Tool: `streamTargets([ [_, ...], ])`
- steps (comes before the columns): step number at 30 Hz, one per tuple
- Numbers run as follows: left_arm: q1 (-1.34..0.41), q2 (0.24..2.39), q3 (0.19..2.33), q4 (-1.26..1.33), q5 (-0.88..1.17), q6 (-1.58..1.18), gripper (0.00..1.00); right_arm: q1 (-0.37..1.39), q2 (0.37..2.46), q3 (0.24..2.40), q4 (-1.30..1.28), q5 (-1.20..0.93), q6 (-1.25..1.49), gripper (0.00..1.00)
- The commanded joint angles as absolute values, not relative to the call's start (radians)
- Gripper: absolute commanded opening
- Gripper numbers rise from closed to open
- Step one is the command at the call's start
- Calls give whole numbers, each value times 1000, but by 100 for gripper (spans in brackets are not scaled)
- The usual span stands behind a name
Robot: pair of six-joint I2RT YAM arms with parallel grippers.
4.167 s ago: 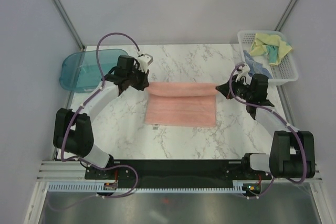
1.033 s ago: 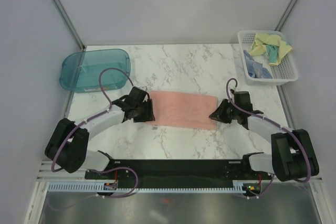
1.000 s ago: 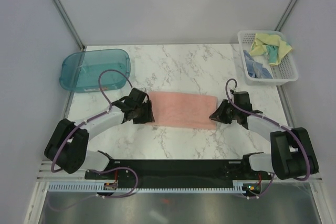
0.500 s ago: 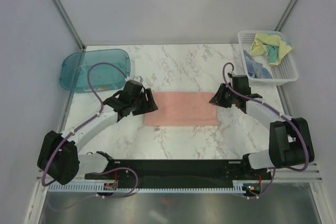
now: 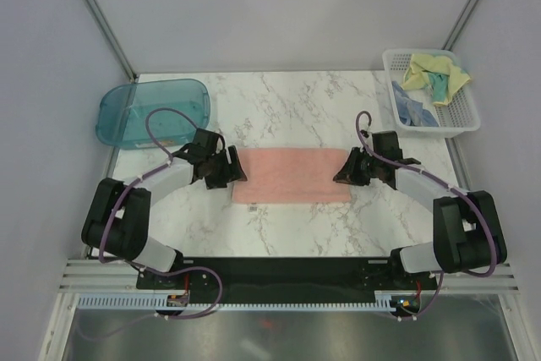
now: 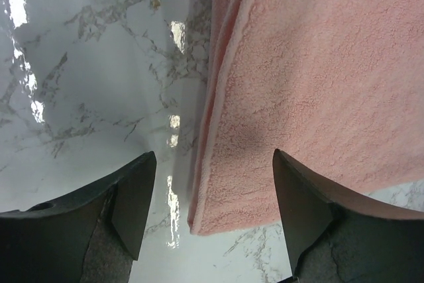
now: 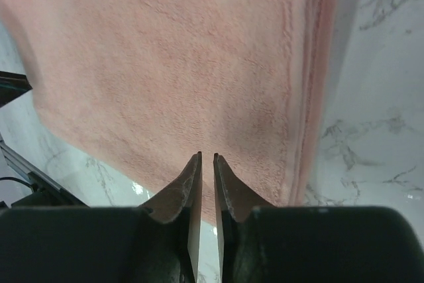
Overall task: Fold and stack the towels
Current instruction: Smooth out wrinkles on the folded towel, then neatly place the folded towel into the bin
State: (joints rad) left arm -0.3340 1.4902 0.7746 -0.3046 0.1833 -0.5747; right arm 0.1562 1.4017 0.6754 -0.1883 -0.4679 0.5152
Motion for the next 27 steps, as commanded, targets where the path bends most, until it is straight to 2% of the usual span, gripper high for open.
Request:
streamTargets([
  [1, -334, 1520, 773, -238, 202, -519, 79, 160, 1417, 629, -137, -433, 494, 19],
  [9, -341, 1609, 758, -129, 287, -523, 77, 160, 1405, 583, -75, -431, 489, 17],
  [12, -342, 1631, 758, -127, 288, -532, 69, 160, 1333, 597, -90, -436, 503, 18],
  [15, -345, 1649, 765, -132, 296, -543, 53, 160, 1266, 626, -120, -434, 517, 22],
  [16, -347, 1652, 772, -135, 293, -548, 45, 160, 1250, 635, -133, -433, 526, 24],
  [17, -348, 1652, 776, -143, 291, -554, 26, 160, 1233, 643, -138, -433, 529, 26],
  [19, -350, 1651, 804, -156, 296, -571, 8, 160, 1183, 664, -155, -434, 544, 29],
  [20, -353, 1649, 821, -172, 302, -574, 2, 160, 1168, 672, -159, -436, 551, 32],
  [22, -359, 1635, 880, -199, 293, -587, 2, 160, 1118, 692, -170, -440, 558, 35],
  [25, -382, 1605, 987, -287, 200, -604, 2, 160, 1065, 721, -192, -440, 569, 48],
  [26, -387, 1603, 1021, -323, 172, -609, 2, 158, 1052, 730, -198, -439, 574, 63],
  [27, -387, 1605, 1054, -353, 148, -614, 2, 160, 1034, 742, -202, -436, 574, 71],
])
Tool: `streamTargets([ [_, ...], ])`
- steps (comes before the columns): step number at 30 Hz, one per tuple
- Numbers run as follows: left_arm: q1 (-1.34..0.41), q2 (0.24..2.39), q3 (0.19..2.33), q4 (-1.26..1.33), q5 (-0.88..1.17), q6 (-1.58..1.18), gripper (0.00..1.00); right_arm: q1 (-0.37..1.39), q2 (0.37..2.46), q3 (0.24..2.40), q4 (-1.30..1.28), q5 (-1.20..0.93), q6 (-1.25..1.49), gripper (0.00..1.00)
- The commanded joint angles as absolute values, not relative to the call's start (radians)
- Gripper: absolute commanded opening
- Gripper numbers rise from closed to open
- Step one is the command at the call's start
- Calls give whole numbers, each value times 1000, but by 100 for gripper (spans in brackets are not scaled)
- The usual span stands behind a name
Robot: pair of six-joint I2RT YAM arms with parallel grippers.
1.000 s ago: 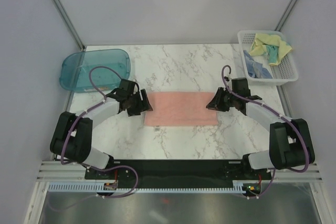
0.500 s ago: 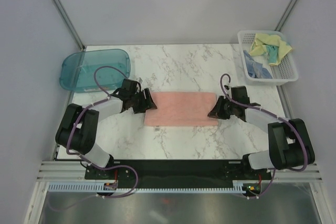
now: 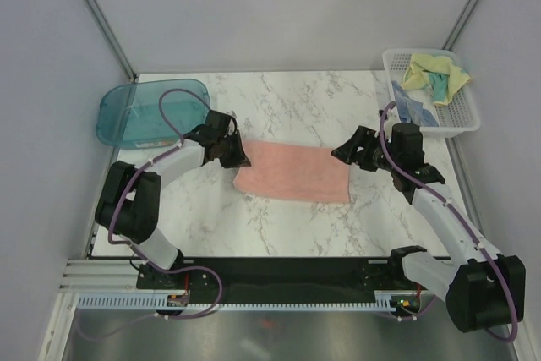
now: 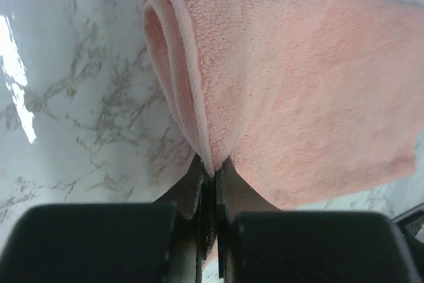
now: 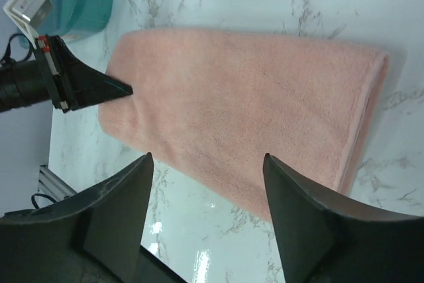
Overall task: Fold and stack the towels
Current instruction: Neatly place the folded towel into the bin
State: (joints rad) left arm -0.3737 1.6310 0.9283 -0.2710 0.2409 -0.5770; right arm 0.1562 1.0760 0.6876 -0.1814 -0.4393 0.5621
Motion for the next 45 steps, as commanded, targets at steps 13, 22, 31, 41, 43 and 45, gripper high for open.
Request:
streamTargets([
  [13, -376, 1784, 1547, -712, -259, -543, 2, 160, 1012, 831, -267, -416, 525, 98],
  [22, -255, 1884, 1802, -856, -439, -446, 2, 160, 1045, 848, -278, -411, 494, 98],
  [31, -72, 2061, 2031, -853, -522, -322, 2, 160, 1051, 859, -272, -433, 465, 98],
  [41, 81, 2201, 2097, -822, -572, -289, 2, 160, 1061, 859, -262, -442, 451, 98],
  [43, 90, 2209, 2095, -805, -601, -272, 2, 163, 1071, 857, -261, -446, 451, 98],
  [45, 101, 2215, 2094, -793, -614, -255, 2, 163, 1077, 857, -261, -449, 448, 98],
])
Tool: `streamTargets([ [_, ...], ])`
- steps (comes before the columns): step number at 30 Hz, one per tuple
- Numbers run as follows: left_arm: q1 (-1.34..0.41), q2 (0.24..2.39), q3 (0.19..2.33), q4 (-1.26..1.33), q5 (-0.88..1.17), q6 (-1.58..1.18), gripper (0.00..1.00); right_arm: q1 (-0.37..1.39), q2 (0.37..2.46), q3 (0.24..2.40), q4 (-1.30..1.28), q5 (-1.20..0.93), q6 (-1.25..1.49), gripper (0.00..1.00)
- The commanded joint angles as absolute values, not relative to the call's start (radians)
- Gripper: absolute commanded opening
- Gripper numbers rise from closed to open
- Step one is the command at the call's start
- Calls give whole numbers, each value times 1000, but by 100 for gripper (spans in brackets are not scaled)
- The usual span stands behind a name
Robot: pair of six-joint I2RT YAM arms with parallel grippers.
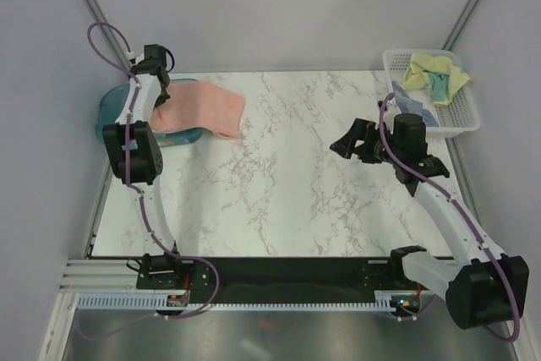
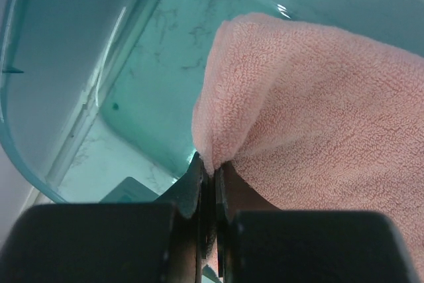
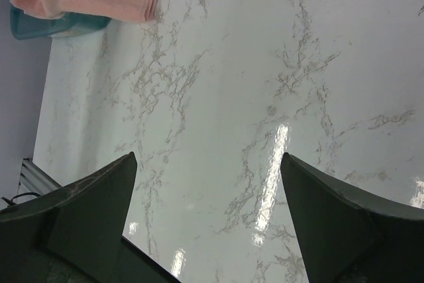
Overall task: Fold and stack the towels
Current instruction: Neatly place the folded towel into the bin
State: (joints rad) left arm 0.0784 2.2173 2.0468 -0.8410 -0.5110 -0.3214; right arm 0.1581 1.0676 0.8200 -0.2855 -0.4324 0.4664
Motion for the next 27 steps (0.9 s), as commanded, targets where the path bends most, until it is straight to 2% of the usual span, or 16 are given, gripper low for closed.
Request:
streamTargets([
  [1, 106, 2218, 2094, -790, -614, -255, 2, 163, 1080, 857, -261, -448, 446, 98],
  [27, 204, 2330, 2129, -698, -706, -127, 2, 163, 1160, 864, -262, -469, 434, 98],
])
